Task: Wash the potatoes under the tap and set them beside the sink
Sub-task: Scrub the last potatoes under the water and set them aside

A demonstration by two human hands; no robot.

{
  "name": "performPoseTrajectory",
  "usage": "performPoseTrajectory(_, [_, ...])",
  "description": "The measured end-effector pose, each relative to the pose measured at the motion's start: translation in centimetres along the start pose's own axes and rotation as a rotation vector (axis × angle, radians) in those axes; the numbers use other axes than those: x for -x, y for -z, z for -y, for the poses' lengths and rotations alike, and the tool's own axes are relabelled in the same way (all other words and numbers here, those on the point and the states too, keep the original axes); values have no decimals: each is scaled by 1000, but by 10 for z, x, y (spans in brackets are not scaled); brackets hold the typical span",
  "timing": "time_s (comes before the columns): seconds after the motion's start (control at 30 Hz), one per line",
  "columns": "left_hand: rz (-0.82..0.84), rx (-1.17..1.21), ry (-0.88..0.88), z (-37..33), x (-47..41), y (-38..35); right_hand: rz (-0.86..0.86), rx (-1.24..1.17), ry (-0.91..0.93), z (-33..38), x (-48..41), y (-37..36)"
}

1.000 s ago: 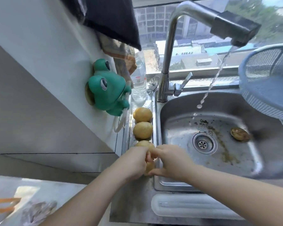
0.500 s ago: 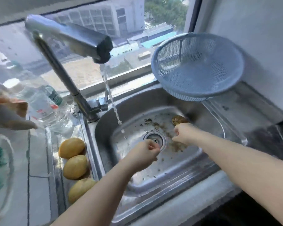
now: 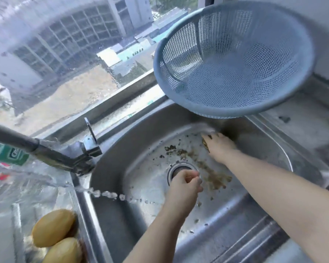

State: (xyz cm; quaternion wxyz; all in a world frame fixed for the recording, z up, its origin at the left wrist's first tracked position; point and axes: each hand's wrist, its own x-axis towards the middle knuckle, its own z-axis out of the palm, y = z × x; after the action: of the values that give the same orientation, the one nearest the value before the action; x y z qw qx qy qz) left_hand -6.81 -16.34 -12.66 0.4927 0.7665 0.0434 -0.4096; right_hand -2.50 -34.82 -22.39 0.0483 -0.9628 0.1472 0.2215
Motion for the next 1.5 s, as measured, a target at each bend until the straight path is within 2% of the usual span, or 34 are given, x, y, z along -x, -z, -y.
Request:
performPoseTrajectory(0.13, [-19, 15, 25, 3, 2, 4, 58, 13, -6, 2, 7, 3])
performPoseTrajectory(0.2, [-29, 31, 45, 3, 7, 8, 152, -133, -16, 10, 19, 9])
performPoseTrajectory(0.3, [-39, 88, 96, 8, 23, 17, 243, -481, 23, 29, 47, 29])
performPoseTrajectory(0.4, [-55, 248, 213, 13, 47, 30, 268, -758, 77, 58, 85, 58])
performPoseTrajectory(0.5, [-120, 515, 288, 13, 76, 51, 301, -901, 163, 92, 121, 80])
performPoseTrajectory(0.6, [-174, 733, 187, 14, 98, 70, 338, -1052, 247, 119, 153, 96])
performPoseTrajectory(0.7, [-164, 904, 71, 0, 113, 80, 274, -1119, 276, 143, 178, 114])
performPoseTrajectory(0.83, [-174, 1029, 23, -11, 118, 89, -18, -953, 268, 170, 193, 119])
performPoseTrajectory(0.9, [-197, 1028, -3, -13, 121, 94, -64, -969, 309, 176, 199, 122])
performPoseTrajectory(1.03, [-247, 994, -24, -16, 125, 100, 47, -1109, 390, 178, 205, 129])
performPoseTrajectory(1.1, [-299, 903, -30, -18, 122, 96, 51, -1227, 370, 182, 203, 128])
performPoseTrajectory(1.23, [-345, 616, -142, -20, 116, 85, -105, -1405, 138, 192, 197, 125])
performPoseTrajectory(1.3, [-347, 536, -208, -20, 118, 83, -68, -1522, 19, 193, 194, 122])
performPoseTrajectory(1.4, [-258, 453, -279, -13, 121, 82, 53, -1721, -136, 192, 194, 117])
performPoseTrajectory(1.5, [-224, 461, -227, -11, 121, 87, 137, -1811, -130, 192, 197, 111])
